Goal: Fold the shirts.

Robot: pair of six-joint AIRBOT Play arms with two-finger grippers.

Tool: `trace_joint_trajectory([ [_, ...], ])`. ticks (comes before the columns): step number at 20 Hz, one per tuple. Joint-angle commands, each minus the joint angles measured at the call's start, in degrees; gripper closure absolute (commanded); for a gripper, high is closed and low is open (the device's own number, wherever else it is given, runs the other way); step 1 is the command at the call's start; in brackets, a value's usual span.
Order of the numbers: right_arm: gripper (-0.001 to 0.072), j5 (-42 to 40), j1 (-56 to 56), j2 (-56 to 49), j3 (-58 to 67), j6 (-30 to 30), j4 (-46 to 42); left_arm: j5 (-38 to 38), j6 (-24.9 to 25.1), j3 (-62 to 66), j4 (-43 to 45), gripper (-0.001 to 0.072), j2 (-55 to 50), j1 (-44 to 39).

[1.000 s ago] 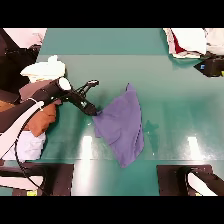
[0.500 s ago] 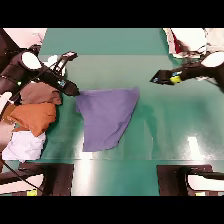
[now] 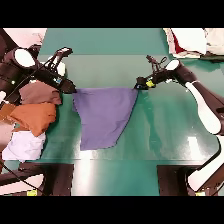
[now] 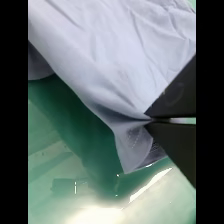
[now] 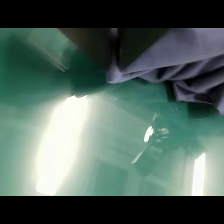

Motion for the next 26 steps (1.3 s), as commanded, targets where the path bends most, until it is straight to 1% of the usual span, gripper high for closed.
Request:
trace_joint_trajectory([
  [1,0.0693,0.17,0.63,-1.05,4.2,-1.44,-0.24,0.07,-1.49,0.22,0.15,0.0683,0.15,0.04],
  [3,0.0695,-0.24,-0.46,3.06,6.05,-1.42,-1.95,0.11,-3.48,2.67,1.27,0.0683,0.74,0.04],
  [5,0.0696,0.87,-1.99,9.44,8.22,-1.36,-8.02,0.35,-4.02,7.69,1.42,0.0683,2.62,0.04],
  [7,0.0696,3.67,-3.82,16.87,10.88,-1.22,-12.76,0.26,-4.31,14.86,1.4,0.0683,5.42,0.04],
  [10,0.0696,9.44,-6.19,28.5,17.07,-1.14,-16.76,-0.09,-5.84,26.82,1.09,0.0683,10.93,0.04],
  [13,0.0696,12.92,-6.49,38.01,23.54,-1.11,-20.9,-0.2,-5.95,35.6,-2.03,0.0683,16.55,0.04],
  [15,0.0696,13.09,-6.19,43.8,24.68,-1.11,-21.24,-0.85,-5.99,38.82,-5.75,0.0683,19.65,0.04],
  [17,0.0696,12.85,-6.19,48.57,22.64,-0.85,-21.27,-0.74,-6.23,39.93,-9.6,0.0683,22.4,0.04],
  [18,0.0696,12.52,-6.19,50.86,20.72,0.44,-21.77,-0.85,-7.39,39.91,-10.49,0.0684,23.39,0.04],
  [20,0.0696,12.48,-6.19,53.94,16.83,2.43,-23.26,-2.75,-8.57,39.87,-10.4,0.0684,23.52,0.04],
  [21,0.0696,12.52,-6.16,54.55,14.84,3.3,-23.78,-3.76,-9.03,39.08,-8.79,0.0683,22.95,0.04],
  [23,0.0696,13.33,-6.19,54.16,10.01,5.57,-23.63,-4.63,-10.43,34.77,-6.21,0.0683,21.38,0.04],
  [26,0.0696,18.78,-6.16,48.11,2.64,6.95,-23.56,-7.41,-10.23,23.82,-4.48,0.0683,16.7,0.04],
])
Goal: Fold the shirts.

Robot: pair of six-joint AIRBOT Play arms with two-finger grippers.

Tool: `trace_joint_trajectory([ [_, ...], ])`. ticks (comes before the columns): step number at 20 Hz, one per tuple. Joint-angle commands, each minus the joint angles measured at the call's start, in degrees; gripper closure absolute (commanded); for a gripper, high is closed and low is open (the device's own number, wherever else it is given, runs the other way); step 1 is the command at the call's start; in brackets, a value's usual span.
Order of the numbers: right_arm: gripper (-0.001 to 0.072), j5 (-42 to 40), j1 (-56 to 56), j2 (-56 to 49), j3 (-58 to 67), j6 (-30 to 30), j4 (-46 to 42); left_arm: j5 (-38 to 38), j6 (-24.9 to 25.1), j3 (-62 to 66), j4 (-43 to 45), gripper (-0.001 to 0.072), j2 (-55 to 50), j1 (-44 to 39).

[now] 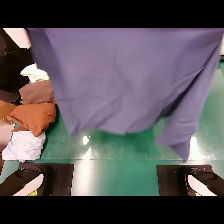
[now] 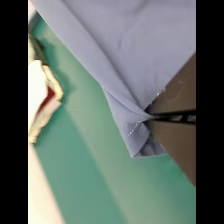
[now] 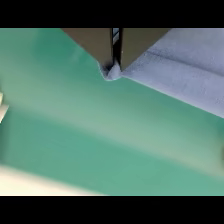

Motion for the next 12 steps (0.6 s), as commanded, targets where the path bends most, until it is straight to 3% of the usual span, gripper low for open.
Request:
trace_joint_trajectory([
  [1,0.0695,5.33,-0.02,-5.49,-8.68,2.08,-0.46,-2.82,-0.5,-11.61,2.56,0.0683,-5.16,0.07],
  [4,0.0693,1.6,-0.11,-14.1,-16.68,1.18,-0.52,0.2,-0.22,-22.21,6.88,0.0683,-13.94,0.07],
  [9,0.0691,-15.28,-0.11,-25.83,-19.87,0.9,-0.46,11.47,-0.63,-26.4,8.81,0.068,-29.62,0.07],
  [10,0.0688,-16.65,-0.11,-27.82,-18.18,1.09,-0.46,13.05,-0.76,-26.4,9.2,0.0538,-31.15,0.09],
  [11,0.0522,-16.52,-0.28,-29.73,-15.74,1.11,-0.46,14.4,-1.03,-26.32,9.55,0.0153,-31.85,0.15],
  [12,0.0263,-15.54,-0.48,-31.19,-13.11,1.11,-0.48,14.91,-2.34,-25.94,9.73,0.0025,-31.95,0.46],
])
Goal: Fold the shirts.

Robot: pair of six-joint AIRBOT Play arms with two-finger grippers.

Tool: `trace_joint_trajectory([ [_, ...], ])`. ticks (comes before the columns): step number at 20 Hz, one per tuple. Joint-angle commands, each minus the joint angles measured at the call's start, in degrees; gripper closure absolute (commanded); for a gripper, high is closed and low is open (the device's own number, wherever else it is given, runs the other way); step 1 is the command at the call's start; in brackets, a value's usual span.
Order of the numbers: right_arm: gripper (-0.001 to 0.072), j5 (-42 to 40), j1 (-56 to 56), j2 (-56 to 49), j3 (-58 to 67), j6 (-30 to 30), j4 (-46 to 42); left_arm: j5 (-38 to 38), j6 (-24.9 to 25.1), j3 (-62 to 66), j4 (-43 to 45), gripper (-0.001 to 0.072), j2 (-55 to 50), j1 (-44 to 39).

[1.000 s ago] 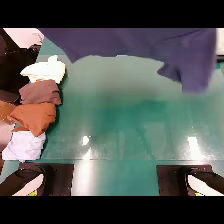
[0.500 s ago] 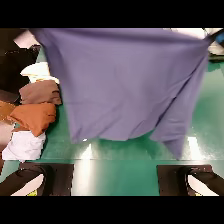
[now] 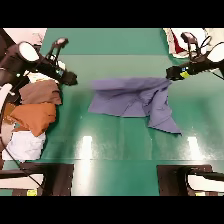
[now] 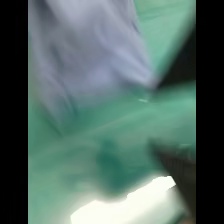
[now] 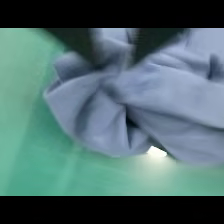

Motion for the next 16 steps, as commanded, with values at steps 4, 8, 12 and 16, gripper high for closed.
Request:
trace_joint_trajectory([
  [4,0.0265,5.38,-3.13,-4.44,10.49,-0.11,1.99,-4.85,-1.55,4.46,-2.1,0.0102,-2.62,5.4],
  [8,0.0265,11.32,-7.96,4.15,3.58,-4.09,12.52,-6.01,6.67,-3.26,-17.55,0.0102,-1.84,7.54],
  [12,0.0266,14.53,-11.52,12.41,-6.54,-5.18,18.27,-0.74,10.14,-10.71,-19.87,0.0102,-6.51,3.17],
  [16,0.0267,13.79,-12.04,19.15,-14.64,-5.16,18.23,1.62,11.26,-10.62,-21.49,0.0102,-11.65,-1.07],
])
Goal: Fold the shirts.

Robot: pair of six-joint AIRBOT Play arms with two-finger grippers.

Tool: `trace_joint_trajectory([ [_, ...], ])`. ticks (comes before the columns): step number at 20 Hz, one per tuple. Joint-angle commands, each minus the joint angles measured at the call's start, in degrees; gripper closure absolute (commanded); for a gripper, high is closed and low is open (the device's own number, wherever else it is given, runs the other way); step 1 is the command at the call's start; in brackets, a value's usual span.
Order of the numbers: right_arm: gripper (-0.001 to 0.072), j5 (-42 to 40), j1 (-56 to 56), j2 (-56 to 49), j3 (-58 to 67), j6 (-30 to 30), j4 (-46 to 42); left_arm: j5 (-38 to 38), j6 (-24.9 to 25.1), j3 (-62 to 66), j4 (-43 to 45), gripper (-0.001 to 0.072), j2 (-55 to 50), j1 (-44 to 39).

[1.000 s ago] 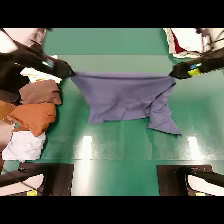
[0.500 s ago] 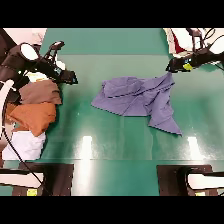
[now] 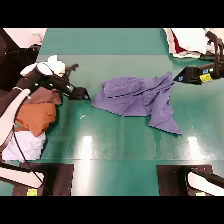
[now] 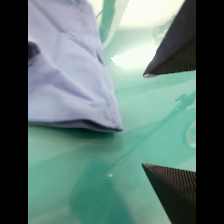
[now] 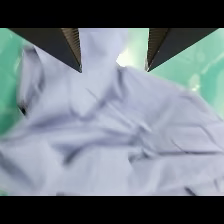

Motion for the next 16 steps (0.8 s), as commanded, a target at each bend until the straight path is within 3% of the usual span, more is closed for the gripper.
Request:
trace_joint_trajectory([
  [1,0.0271,0.44,-0.7,5.92,-6.75,-0.39,2.01,3.41,1.68,-1.03,-2.97,0.0102,-3.1,-2.93],
  [6,0.0274,-0.63,-0.7,10.19,-11.67,0.33,1.75,4.31,1.55,-0.96,-3.28,0.0106,-3.13,-4.94],
  [7,0.0274,-0.48,-0.7,10.58,-12.37,1.07,1.64,4.79,1.53,-0.96,-3.28,0.0246,-3.13,-5.27],
  [9,0.0283,-0.63,-0.68,11.39,-15.1,3.61,1.31,6.1,-0.48,-0.76,-3.39,0.069,-3.13,-5.25],
  [10,0.0291,-0.5,-0.5,12.02,-17.55,6.14,-0.7,6.05,-1.44,-0.28,-3.34,0.0683,-3.1,-5.14],
  [11,0.0369,-0.35,0.42,12.94,-20.31,8.96,-3.63,5.57,-1.73,0.59,-2.99,0.0683,-3.08,-5.14],
  [13,0.0384,-2.89,3.43,16.2,-27.96,14.36,-7.52,4.22,-1.7,2.62,-2.86,0.0683,-3.06,-5.14],
  [14,0.0347,-5.07,5.11,17.77,-31.58,15.82,-6.58,3.85,-1.73,3.69,-2.86,0.0683,-3.06,-5.14],
  [15,0.0198,-6.82,7.13,18.97,-34.86,17.27,-5.6,3.82,-1.73,4.52,-2.91,0.0683,-3.06,-5.14],
  [16,0.0125,-8.52,9.27,19.67,-37.79,19.93,-5.25,3.82,-1.73,5.22,-2.93,0.0683,-3.06,-5.14],
])
